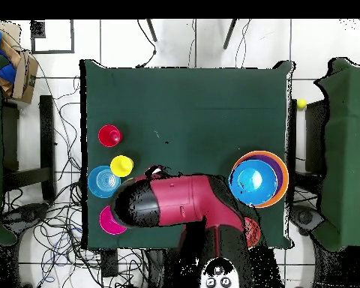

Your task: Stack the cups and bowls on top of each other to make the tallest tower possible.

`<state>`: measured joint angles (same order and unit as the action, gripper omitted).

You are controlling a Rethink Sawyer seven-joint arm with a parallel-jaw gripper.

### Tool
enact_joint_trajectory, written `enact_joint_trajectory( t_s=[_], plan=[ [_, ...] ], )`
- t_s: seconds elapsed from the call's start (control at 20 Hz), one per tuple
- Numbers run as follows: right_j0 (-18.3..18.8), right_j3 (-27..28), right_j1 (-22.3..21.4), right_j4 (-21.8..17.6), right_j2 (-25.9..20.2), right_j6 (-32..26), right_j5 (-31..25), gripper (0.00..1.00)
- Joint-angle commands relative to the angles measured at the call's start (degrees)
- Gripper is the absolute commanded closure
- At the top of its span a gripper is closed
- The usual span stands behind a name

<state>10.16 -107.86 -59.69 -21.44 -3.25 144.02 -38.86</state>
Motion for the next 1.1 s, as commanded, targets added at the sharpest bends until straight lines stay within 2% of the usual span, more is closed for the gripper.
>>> enact_joint_trajectory(
  t_s=[0.05, 0.65, 1.1],
  plan=[
    [-3.79, 2.73, 5.80, 0.62, 0.59, 6.93, -4.65, 0.00],
    [-9.55, 5.44, 9.60, 1.74, 5.04, 10.16, -2.80, 0.00],
    [-10.81, 5.72, 10.49, 3.17, 6.82, 8.35, -2.01, 0.00]
  ],
)
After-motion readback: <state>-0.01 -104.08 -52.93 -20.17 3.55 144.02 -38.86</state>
